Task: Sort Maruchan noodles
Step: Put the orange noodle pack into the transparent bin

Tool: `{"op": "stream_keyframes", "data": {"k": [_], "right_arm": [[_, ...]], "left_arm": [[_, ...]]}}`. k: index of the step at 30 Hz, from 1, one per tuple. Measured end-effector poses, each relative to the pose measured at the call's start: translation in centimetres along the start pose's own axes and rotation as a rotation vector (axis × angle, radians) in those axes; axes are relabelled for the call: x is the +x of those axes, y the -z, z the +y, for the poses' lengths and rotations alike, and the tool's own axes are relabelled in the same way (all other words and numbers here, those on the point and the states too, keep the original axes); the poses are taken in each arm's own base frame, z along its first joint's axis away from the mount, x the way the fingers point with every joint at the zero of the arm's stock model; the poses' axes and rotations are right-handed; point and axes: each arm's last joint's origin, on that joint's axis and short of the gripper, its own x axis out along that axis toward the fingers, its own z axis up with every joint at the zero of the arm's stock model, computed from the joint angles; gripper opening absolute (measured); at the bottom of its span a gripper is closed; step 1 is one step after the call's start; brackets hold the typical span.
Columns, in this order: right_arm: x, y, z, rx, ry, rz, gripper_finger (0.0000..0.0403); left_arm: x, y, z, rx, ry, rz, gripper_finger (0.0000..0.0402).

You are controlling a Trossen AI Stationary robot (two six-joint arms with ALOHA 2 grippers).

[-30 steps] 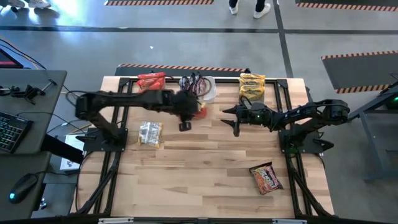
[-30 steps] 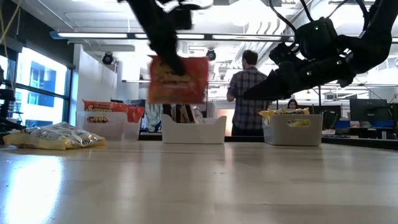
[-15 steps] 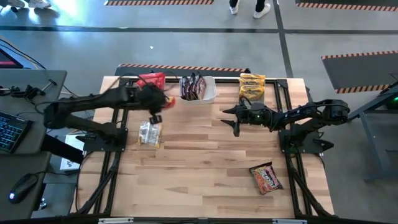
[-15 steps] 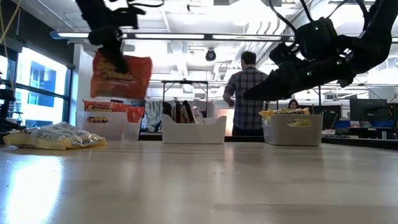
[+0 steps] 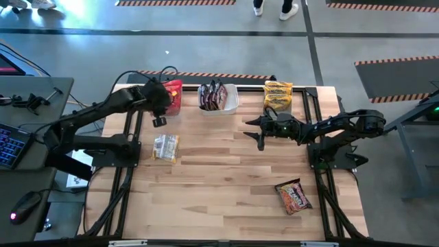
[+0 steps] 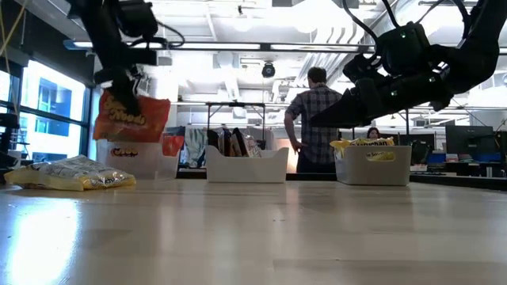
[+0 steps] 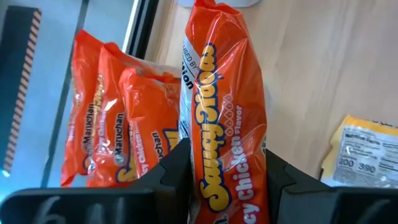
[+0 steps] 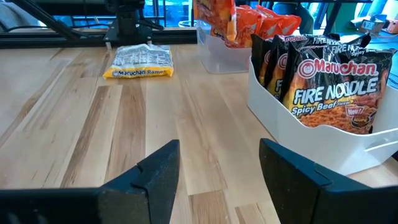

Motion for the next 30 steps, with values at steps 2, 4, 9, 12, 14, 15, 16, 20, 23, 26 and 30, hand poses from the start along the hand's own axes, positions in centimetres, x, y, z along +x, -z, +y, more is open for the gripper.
{"op": "stream_keyframes", "data": {"k": [2, 4, 9, 12, 14, 15, 16, 20, 23, 26, 30], "right_arm": [[0.0, 0.0, 0.0, 0.000, 0.000, 0.000, 0.0204], [0.0, 0.0, 0.0, 0.000, 0.000, 0.000, 0.0204], [0.0, 0.0, 0.0, 0.000, 0.000, 0.000, 0.0204], [0.0, 0.0, 0.0, 0.000, 0.000, 0.000, 0.0204], [0.0, 0.0, 0.0, 0.000, 0.000, 0.000, 0.0204], [0.0, 0.0, 0.0, 0.000, 0.000, 0.000, 0.0204], [0.0, 0.0, 0.0, 0.000, 0.000, 0.000, 0.0204], [0.0, 0.0, 0.0, 0.000, 0.000, 0.000, 0.0204], [0.0, 0.0, 0.0, 0.000, 0.000, 0.000, 0.0204], [0.0, 0.0, 0.0, 0.000, 0.000, 0.000, 0.0204], [0.0, 0.0, 0.0, 0.000, 0.000, 0.000, 0.0204]], "left_arm": [[0.5, 0.3, 0.4, -0.013, 0.012, -0.021, 0.0094], [0.9, 0.6, 0.8, -0.023, 0.027, -0.051, 0.0094], [1.2, 0.7, 1.6, -0.052, 0.071, -0.121, 0.0094], [1.3, 1.0, 1.8, -0.062, 0.086, -0.120, 0.0094], [1.3, 1.2, 2.0, -0.070, 0.087, -0.114, 0.0094], [1.3, 1.2, 2.0, -0.074, 0.087, -0.115, 0.0094], [1.3, 1.2, 2.1, -0.076, 0.090, -0.117, 0.0094], [1.3, 1.4, 2.3, -0.086, 0.102, -0.125, 0.0094], [1.3, 1.4, 2.3, -0.088, 0.102, -0.124, 0.0094], [1.8, 1.6, 2.1, -0.076, 0.103, -0.121, 0.0094], [3.6, 2.8, 1.0, -0.050, 0.113, -0.084, 0.0094]]}}
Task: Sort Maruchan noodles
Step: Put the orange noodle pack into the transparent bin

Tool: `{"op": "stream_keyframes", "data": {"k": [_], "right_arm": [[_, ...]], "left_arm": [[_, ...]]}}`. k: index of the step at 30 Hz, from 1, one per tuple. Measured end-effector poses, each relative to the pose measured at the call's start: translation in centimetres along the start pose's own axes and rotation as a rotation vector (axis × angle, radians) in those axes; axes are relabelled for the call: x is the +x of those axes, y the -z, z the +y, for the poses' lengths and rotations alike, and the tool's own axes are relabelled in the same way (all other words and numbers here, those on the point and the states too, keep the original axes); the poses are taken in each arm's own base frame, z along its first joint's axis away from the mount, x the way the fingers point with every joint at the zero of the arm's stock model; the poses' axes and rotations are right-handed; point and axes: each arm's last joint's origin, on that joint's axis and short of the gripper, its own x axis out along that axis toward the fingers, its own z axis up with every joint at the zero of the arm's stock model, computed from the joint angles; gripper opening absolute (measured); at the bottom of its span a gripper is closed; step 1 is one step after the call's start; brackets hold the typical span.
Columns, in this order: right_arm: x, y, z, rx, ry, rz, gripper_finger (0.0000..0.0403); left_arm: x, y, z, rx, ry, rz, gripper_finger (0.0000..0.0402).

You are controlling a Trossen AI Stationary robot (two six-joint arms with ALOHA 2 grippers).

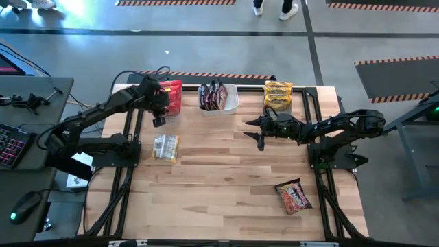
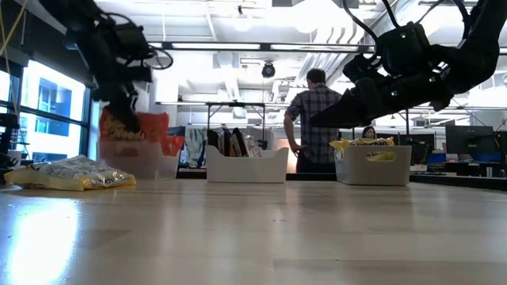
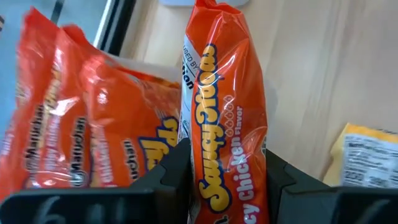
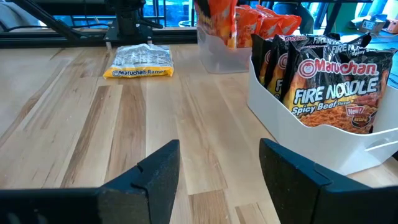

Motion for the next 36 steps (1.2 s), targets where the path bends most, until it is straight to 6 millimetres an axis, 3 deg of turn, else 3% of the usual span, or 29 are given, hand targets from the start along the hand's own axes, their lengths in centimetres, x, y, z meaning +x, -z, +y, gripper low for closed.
{"op": "stream_keyframes", "data": {"k": [6, 24, 31, 36], "right_arm": [[0.0, 0.0, 0.0, 0.000, 0.000, 0.000, 0.0204], [0.0, 0.0, 0.0, 0.000, 0.000, -0.004, 0.0204], [0.0, 0.0, 0.0, 0.000, 0.000, 0.001, 0.0204], [0.0, 0.0, 0.0, -0.002, 0.000, 0.002, 0.0204]], "left_arm": [[1.7, 1.2, -0.7, -0.001, -0.007, -0.007, 0.0094], [1.4, 0.9, -0.4, -0.008, -0.052, 0.009, 0.0176], [-0.6, -1.0, 0.3, 0.003, -0.081, -0.050, 0.0165], [-0.9, -0.3, -0.1, -0.017, -0.054, 0.052, 0.0133]]}}
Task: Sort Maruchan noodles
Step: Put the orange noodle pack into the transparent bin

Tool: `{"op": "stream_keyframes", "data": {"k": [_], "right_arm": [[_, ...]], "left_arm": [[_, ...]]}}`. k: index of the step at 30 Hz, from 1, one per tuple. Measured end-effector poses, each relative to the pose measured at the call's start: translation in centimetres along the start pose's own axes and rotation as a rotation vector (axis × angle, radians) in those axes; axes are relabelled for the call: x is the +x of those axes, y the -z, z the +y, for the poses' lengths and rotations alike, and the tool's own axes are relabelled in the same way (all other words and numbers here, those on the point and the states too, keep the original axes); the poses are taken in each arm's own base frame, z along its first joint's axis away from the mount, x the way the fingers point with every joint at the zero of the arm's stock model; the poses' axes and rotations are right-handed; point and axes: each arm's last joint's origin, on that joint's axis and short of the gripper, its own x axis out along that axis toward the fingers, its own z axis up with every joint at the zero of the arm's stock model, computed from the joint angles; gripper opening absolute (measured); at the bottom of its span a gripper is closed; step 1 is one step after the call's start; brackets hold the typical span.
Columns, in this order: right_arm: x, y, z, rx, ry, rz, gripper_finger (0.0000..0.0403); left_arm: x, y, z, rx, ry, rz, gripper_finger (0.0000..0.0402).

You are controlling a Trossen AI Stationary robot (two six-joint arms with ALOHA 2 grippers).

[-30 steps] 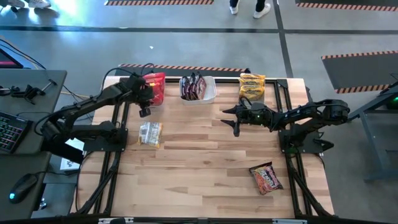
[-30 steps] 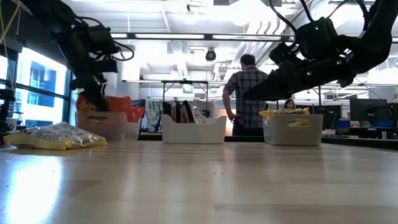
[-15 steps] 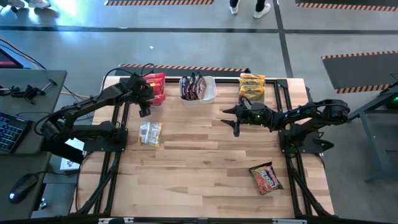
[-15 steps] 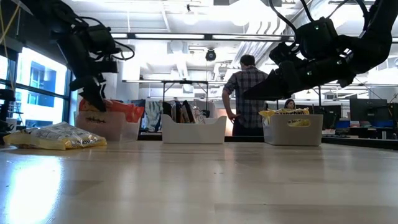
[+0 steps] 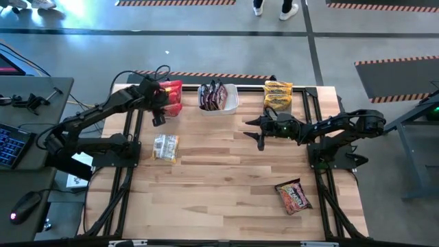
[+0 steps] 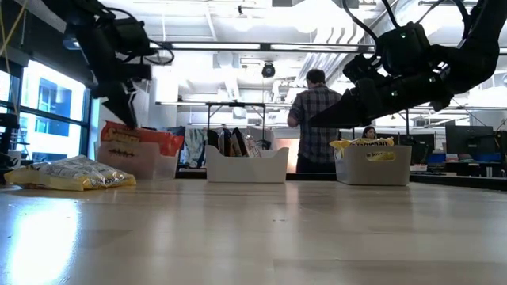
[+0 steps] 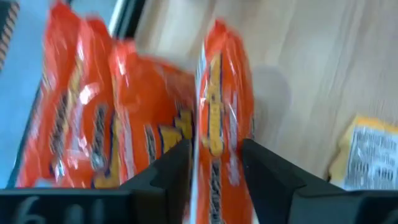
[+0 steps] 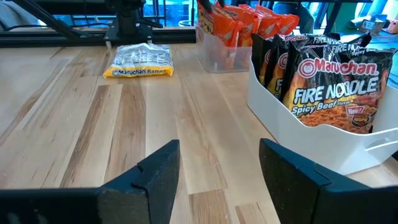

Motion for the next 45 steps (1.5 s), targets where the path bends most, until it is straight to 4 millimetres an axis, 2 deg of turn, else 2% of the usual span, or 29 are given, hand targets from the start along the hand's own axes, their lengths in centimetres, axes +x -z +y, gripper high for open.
{"op": "stream_keyframes", "data": {"k": [3, 9, 16, 21, 26, 34, 40, 45], "right_arm": [[0.0, 0.0, 0.0, -0.001, 0.000, 0.000, 0.0204], [0.0, 0.0, 0.0, -0.001, 0.000, 0.001, 0.0204], [0.0, 0.1, 0.0, -0.001, -0.001, 0.008, 0.0204], [0.0, 0.1, 0.0, -0.001, -0.001, 0.008, 0.0204], [0.0, 0.1, 0.0, -0.001, -0.001, 0.008, 0.0204], [0.0, 0.1, 0.0, -0.001, -0.001, 0.007, 0.0204], [0.0, 0.1, 0.0, -0.001, 0.000, 0.007, 0.0204], [0.0, 0.1, 0.0, -0.001, -0.001, 0.007, 0.0204]], "left_arm": [[0.0, 0.6, -0.2, -0.011, 0.008, 0.070, 0.0103], [-0.1, 0.7, -0.3, -0.026, 0.012, 0.086, 0.0041], [0.2, 1.2, -0.5, -0.056, -0.004, 0.124, 0.0010], [0.7, 1.4, -0.6, -0.082, -0.031, 0.124, 0.0008], [1.3, 1.8, -0.3, -0.115, -0.160, 0.166, 0.0011], [1.3, 1.5, 0.0, -0.123, -0.230, 0.144, 0.0055], [0.5, 0.7, 0.6, -0.142, -0.259, 0.120, 0.0082], [-0.1, 0.1, 1.0, -0.149, -0.263, 0.085, 0.0086]]}}
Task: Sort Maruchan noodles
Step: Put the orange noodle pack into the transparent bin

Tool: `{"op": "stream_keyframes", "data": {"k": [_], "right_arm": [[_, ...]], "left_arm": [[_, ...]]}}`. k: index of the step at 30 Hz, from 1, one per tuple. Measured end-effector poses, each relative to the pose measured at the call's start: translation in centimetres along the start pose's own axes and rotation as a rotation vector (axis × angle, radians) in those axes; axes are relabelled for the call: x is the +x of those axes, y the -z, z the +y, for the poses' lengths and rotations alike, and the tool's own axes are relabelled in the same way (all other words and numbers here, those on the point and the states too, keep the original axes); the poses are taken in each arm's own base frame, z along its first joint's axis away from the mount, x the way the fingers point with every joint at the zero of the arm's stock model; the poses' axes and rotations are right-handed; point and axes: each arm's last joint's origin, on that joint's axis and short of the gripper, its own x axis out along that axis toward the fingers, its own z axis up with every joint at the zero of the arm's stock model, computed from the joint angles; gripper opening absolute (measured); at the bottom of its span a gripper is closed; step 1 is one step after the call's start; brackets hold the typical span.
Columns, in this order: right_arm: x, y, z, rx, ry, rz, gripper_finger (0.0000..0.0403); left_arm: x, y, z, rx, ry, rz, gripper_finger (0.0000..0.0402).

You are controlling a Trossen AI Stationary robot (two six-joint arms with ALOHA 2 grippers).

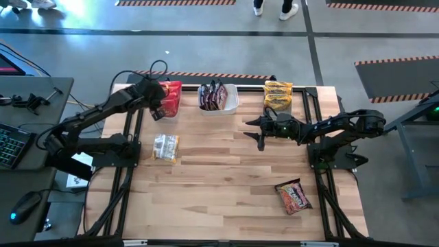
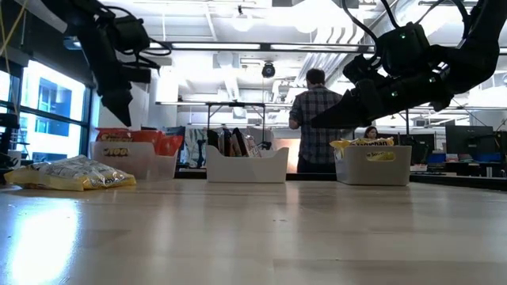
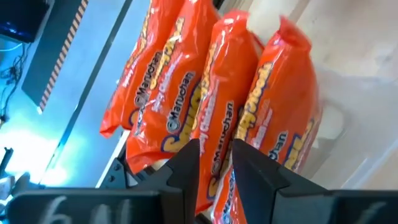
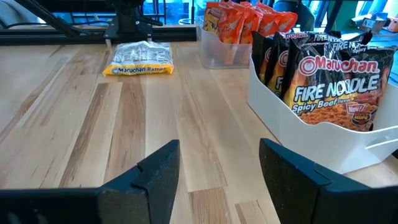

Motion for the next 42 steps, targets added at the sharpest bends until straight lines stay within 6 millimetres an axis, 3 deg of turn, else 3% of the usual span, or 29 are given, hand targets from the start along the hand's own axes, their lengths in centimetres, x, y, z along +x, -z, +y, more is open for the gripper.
{"op": "stream_keyframes", "data": {"k": [11, 19, 25, 32, 42], "right_arm": [[0.0, 0.1, 0.0, -0.007, 0.000, 0.008, 0.0204], [0.0, 0.1, 0.0, -0.009, 0.000, 0.007, 0.0204], [0.0, 0.1, 0.0, -0.015, 0.000, 0.007, 0.0204], [0.0, 0.1, 0.0, -0.015, 0.000, 0.008, 0.0204], [0.0, 0.1, 0.0, -0.014, -0.001, 0.015, 0.0204]], "left_arm": [[-0.8, -0.5, 0.1, -0.092, 0.089, -0.091, 0.0045], [-2.6, -0.9, -0.8, -0.193, 0.333, -0.252, 0.0003], [-2.5, -0.6, -2.7, -0.240, 0.407, -0.119, 0.0001], [-0.8, 0.0, -4.0, -0.310, 0.152, 0.157, 0.0000], [1.7, -0.5, -4.4, -0.313, 0.007, 0.256, 0.0000]]}}
